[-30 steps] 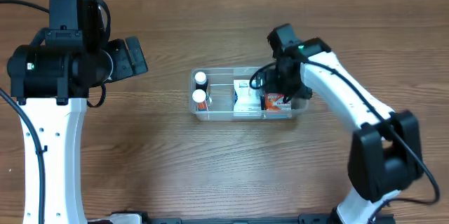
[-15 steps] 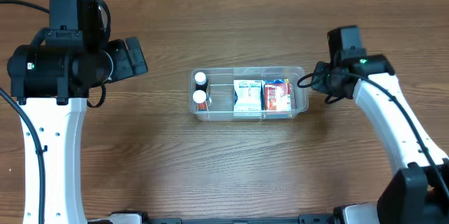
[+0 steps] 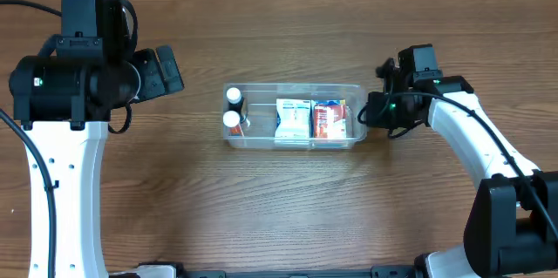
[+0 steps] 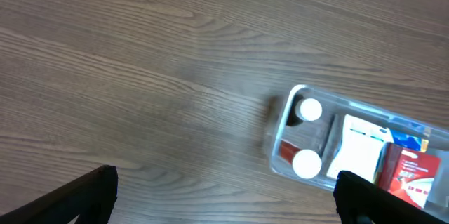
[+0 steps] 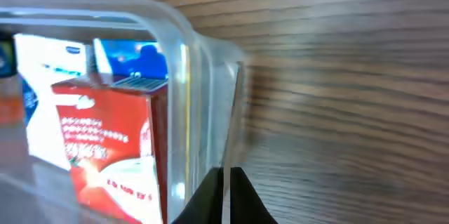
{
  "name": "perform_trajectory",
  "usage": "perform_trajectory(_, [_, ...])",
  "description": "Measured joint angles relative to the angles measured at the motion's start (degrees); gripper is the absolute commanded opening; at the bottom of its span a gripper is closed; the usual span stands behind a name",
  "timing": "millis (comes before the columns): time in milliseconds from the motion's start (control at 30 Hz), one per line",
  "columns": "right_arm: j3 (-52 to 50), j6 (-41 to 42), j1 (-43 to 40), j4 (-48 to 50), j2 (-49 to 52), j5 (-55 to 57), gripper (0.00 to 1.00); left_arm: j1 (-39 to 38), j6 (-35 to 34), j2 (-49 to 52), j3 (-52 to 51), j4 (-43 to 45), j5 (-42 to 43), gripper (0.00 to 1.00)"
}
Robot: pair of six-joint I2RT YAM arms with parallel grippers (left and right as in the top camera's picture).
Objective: Pack container
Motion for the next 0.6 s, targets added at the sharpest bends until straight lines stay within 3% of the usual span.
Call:
perform_trajectory(167, [-0.02,-1.95,0.00,1.11,0.00,-3.93,0.07,0.00,0.00,0.00,0.00,0.02,0.00,1.00])
perform_trajectory(333, [-0.02,-0.96,0.00,4.59,0.00,-2.60,0.24,0.00,0.00,-0.02,0.00,0.02,0.00,1.00])
perform_trajectory(400, [0.61,0.07,0.04,4.74,0.02,0.28,0.41,0.00,0.00,0.00,0.00,0.15,0.00,1.00])
perform_trajectory(433, [1.95,0.90,0.07,4.52,0.02,2.93,0.60,0.00,0.15,0.00,0.00,0.81,0.00,1.00])
perform_trajectory(467, [5.14,2.16,0.04,4.11,0.07,7.08,1.00,0.00,1.36,0.00,0.00,2.01,0.02,1.00])
perform_trajectory(600, [17.09,3.41,0.04,1.75,0.15,12.52,1.00,0.00,5.51,0.66,-0.07,7.32,0.24,1.00])
